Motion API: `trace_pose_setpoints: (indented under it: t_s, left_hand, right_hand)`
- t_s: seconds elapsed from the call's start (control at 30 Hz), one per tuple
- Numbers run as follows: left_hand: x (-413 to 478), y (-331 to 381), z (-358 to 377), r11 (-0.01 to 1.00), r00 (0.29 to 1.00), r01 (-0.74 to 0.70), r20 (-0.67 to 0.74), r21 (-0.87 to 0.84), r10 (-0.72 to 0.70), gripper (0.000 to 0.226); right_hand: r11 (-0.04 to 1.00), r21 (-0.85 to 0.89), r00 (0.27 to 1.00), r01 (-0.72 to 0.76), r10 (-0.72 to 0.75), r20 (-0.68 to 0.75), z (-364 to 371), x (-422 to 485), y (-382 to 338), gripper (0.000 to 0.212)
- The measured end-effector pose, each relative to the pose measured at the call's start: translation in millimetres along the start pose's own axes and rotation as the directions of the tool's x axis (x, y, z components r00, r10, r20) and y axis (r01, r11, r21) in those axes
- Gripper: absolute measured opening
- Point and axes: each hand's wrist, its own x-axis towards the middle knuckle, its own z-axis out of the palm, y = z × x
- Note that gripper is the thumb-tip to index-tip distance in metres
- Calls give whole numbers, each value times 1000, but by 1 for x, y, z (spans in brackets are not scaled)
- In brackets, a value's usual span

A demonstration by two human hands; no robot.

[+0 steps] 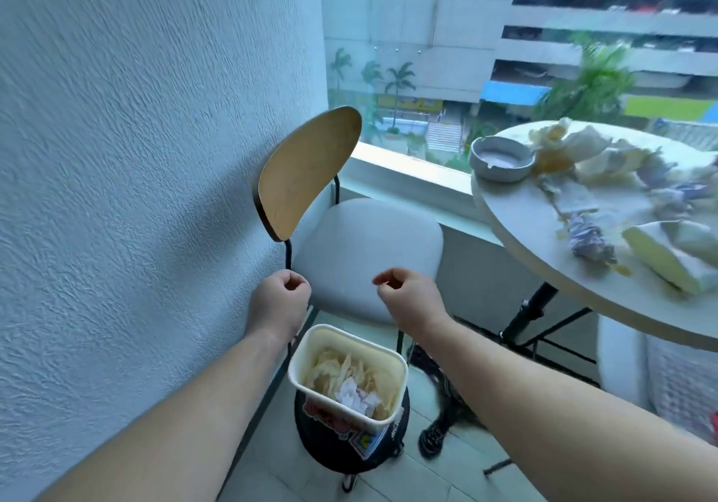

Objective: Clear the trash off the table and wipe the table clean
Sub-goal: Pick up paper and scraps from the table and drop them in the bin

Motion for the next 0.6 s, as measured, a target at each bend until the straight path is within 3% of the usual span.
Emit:
trace_pose_setpoints:
  t_s: [0.3,0.6]
  left_hand:
    - [7,98,-29,970,976,-217,-8,-108,217,14]
    - [-11,181,9,887,902,-393,85,-244,423,25]
  right_hand:
    - [978,125,967,164,-134,-218,-74,-21,-79,28]
    - [976,117,880,184,-111,-461,-164,-43,-74,25]
